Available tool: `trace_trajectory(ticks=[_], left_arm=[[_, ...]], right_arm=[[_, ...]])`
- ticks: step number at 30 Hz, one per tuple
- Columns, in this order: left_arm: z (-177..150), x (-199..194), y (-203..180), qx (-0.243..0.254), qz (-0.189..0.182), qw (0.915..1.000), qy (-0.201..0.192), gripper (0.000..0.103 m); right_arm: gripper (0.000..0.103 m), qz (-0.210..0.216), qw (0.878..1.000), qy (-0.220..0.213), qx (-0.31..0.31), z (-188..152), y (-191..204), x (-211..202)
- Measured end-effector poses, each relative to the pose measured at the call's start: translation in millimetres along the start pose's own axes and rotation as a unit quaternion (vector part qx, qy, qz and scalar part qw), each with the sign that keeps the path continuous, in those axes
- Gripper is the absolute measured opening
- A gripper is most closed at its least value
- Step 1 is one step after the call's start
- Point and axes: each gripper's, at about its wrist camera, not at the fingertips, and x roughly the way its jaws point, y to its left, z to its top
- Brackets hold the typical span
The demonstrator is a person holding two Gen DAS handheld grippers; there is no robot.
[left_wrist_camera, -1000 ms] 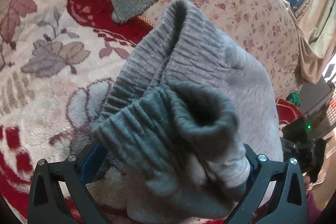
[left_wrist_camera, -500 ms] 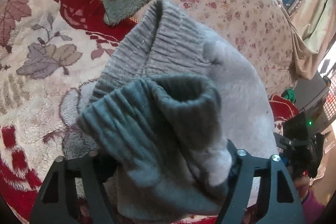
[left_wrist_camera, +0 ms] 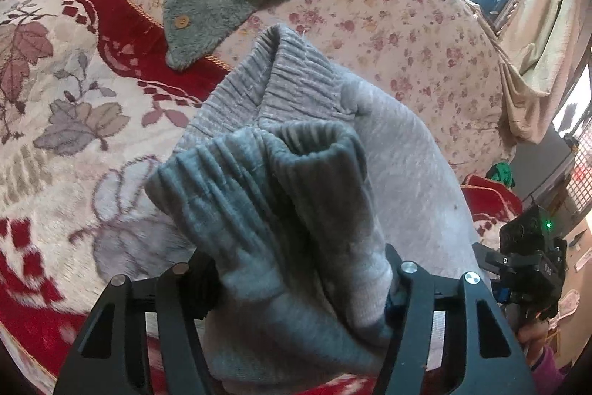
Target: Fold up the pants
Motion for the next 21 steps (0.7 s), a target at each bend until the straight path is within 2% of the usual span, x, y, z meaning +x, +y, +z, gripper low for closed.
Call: trace_trajectory(ticks=[15,21], left_arm=[[-25.5,32.8,-118.1,0.025,-0.065,0.9975,0.007,0.063],[-42.0,48.4,-163.8,0.037,-0.071,0.9967,0.014,0.063]], right_arm=[[0.083,-0.044,0.997,-0.058,-0.001,-5.4,-29.6,-122.0],[0.083,-0.058,0.995,-0.077,0.002,-10.1,-53.2,-168.0]])
